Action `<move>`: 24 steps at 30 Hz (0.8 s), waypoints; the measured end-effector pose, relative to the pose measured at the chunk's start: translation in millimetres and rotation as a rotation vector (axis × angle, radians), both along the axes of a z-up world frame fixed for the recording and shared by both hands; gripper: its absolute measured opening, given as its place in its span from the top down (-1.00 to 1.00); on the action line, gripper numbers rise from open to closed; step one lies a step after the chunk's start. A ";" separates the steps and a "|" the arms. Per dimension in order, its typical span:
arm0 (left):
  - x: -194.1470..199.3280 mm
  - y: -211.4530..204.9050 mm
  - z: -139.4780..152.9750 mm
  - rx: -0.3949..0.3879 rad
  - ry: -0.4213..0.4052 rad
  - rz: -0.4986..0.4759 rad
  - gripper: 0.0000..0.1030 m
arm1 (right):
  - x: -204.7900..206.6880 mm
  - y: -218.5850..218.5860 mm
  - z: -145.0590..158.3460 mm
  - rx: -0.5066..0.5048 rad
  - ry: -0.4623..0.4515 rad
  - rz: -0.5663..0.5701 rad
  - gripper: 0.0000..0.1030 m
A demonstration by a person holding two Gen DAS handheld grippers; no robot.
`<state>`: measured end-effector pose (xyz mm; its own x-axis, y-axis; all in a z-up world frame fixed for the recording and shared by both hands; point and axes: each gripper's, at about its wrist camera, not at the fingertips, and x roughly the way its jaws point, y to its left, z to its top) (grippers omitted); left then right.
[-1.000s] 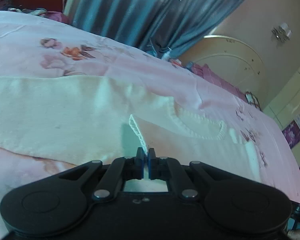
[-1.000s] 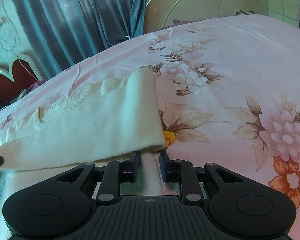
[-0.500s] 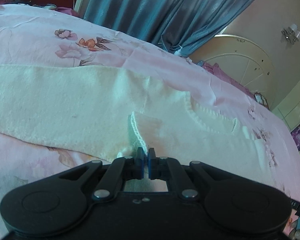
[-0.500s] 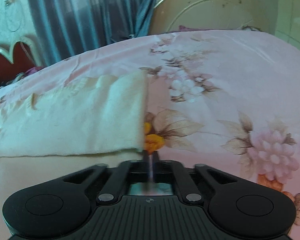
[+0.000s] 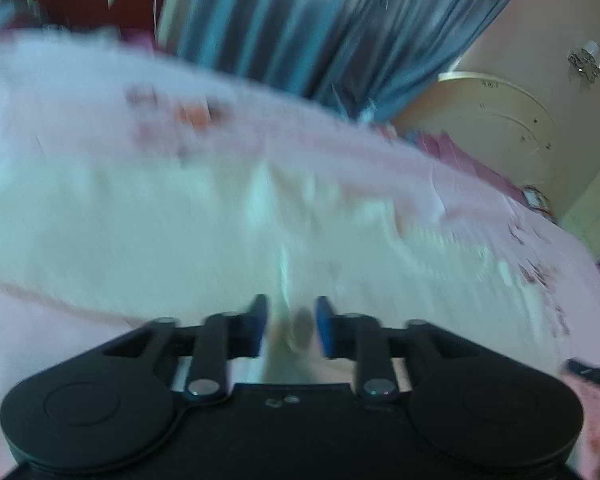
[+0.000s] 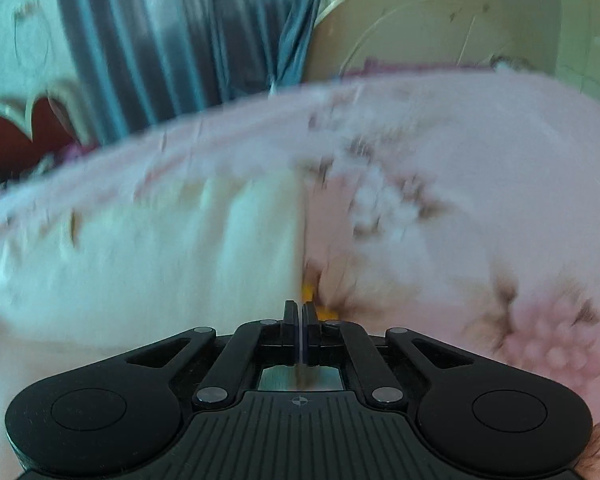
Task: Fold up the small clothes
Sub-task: 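Open the right gripper to release the sleeve while the left gripper releases the sweater side, then move the left gripper to the other sleeve cuff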
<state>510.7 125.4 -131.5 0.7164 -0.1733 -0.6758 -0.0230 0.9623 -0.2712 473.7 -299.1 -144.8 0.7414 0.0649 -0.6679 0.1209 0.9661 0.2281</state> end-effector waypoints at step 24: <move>50.5 -43.0 -20.2 0.214 -0.045 -0.096 0.23 | 124.6 -39.0 -19.3 0.070 0.003 -0.019 0.07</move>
